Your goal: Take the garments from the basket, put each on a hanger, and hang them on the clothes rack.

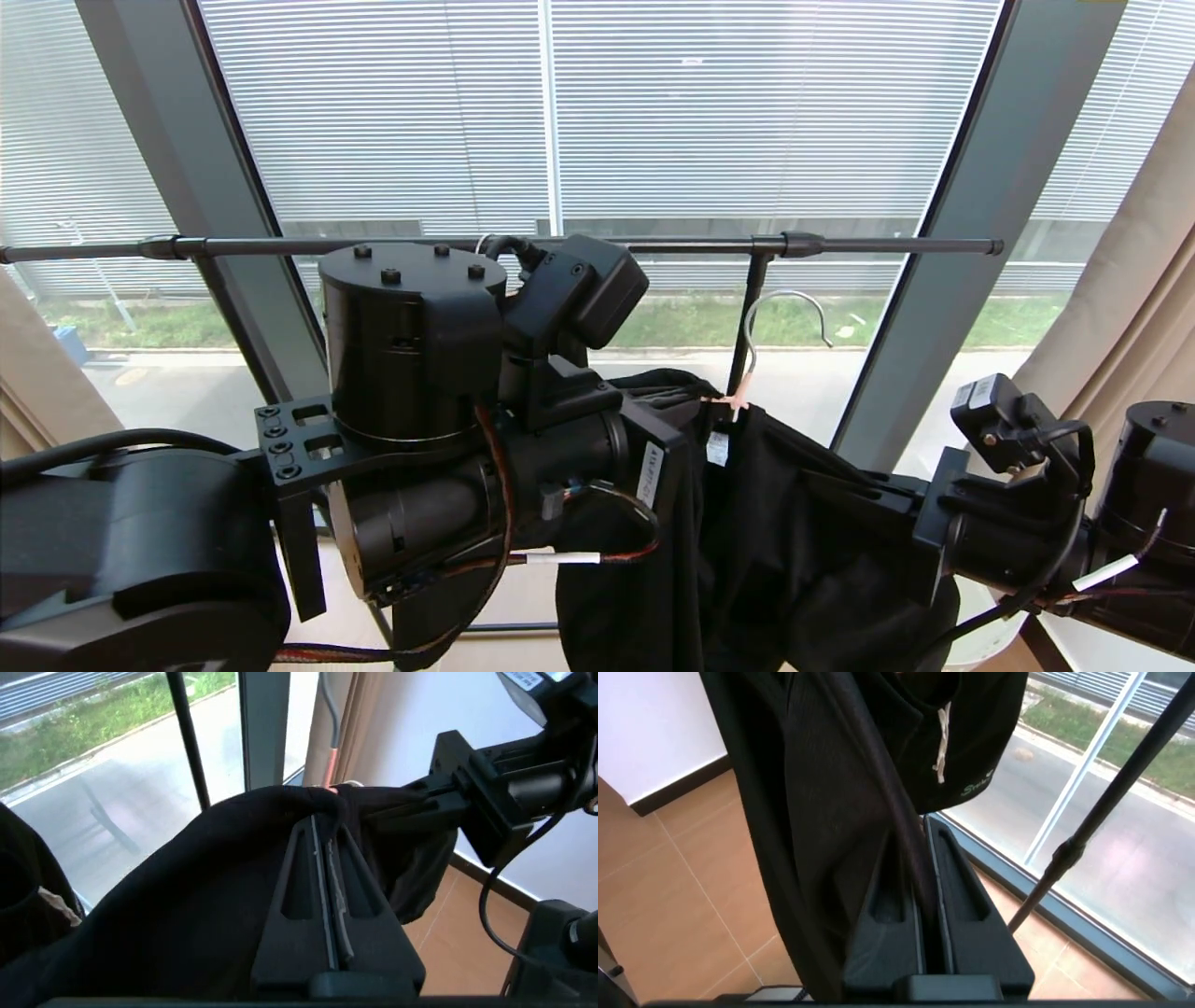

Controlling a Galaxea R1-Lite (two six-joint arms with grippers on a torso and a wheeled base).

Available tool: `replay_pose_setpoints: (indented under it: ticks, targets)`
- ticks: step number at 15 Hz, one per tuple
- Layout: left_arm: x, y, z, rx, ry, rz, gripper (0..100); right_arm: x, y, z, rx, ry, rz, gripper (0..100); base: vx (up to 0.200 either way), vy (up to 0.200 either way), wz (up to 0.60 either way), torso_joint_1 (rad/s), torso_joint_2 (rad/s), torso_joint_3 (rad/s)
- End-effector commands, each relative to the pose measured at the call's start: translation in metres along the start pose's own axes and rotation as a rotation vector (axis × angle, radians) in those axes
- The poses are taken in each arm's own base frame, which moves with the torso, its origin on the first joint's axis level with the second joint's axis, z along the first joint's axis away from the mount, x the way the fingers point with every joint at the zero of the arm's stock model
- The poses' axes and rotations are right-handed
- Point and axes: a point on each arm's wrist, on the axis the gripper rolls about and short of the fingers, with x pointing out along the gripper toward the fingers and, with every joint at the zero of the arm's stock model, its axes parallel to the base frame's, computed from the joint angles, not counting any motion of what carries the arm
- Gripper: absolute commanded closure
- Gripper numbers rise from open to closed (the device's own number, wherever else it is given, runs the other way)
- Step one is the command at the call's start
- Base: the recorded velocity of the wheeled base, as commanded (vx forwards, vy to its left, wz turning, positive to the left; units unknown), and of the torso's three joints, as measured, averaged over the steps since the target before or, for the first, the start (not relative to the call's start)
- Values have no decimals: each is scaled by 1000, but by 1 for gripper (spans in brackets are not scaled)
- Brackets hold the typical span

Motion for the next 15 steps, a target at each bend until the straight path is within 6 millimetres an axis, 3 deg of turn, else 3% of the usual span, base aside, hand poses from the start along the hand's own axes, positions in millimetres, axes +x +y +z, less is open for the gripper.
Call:
replay_pose_setpoints:
  ticks: [1, 2, 4, 9, 12, 13, 15]
  targets:
    - [-8, 2, 1, 0, -7, 5, 100, -3, -4, 1, 4, -6, 6, 100, 0, 0, 0, 0, 0, 0]
    - [-8, 2, 1, 0, -7, 6, 0, -4, -3, 2, 1, -12, 28, 100, 0, 0, 0, 0, 0, 0]
    - [-10, 2, 1, 2, -8, 6, 0, -5, -3, 1, 2, -11, 31, 100, 0, 0, 0, 0, 0, 0]
    - [-37, 19, -1, 126, -15, 55, 0, -13, -18, 2, 15, -27, 4, 100, 0, 0, 0, 0, 0, 0]
    - [-54, 50, 1, 110, -26, 140, 0, -24, -35, 3, 27, -47, 18, 100, 0, 0, 0, 0, 0, 0]
    - [-60, 68, -5, 92, -13, 142, 0, -27, -40, 3, 32, -53, 22, 100, 0, 0, 0, 0, 0, 0]
    - [-72, 86, -10, 67, -9, 110, 0, -29, -45, 3, 38, -57, 45, 100, 0, 0, 0, 0, 0, 0]
